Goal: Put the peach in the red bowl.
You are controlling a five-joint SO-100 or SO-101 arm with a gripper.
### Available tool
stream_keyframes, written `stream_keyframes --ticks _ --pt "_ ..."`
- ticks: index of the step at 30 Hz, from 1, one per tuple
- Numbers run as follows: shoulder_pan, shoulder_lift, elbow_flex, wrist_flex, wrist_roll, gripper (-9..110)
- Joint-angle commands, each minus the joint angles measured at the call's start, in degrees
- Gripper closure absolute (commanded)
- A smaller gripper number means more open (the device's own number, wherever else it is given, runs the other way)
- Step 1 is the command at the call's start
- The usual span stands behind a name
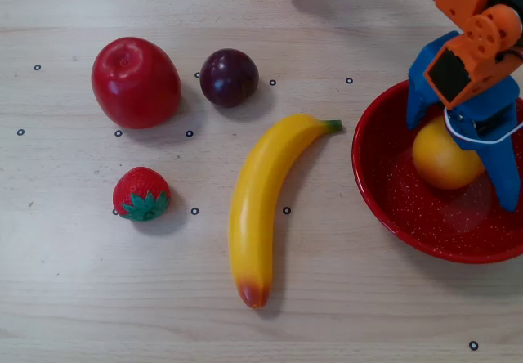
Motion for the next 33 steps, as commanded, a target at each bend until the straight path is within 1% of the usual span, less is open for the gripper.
stream_keyframes --ticks 1,2,5,12,16,20,28,31,33 --pt "0.18 10.55 -6.33 0.79 0.79 45" --pt "0.00 12.13 -7.21 0.70 0.35 46" --pt "-0.26 18.19 -8.96 1.49 -0.79 53" --pt "-3.34 33.31 -6.50 4.48 -2.20 75" --pt "-6.15 42.01 -1.49 5.89 -1.93 88" --pt "-9.76 51.24 8.00 5.19 -1.58 101" --pt "-19.51 71.72 35.07 -3.87 -0.62 101" --pt "-23.20 79.98 46.49 -9.84 0.18 101" --pt "-25.40 86.75 56.51 -15.82 1.32 101"
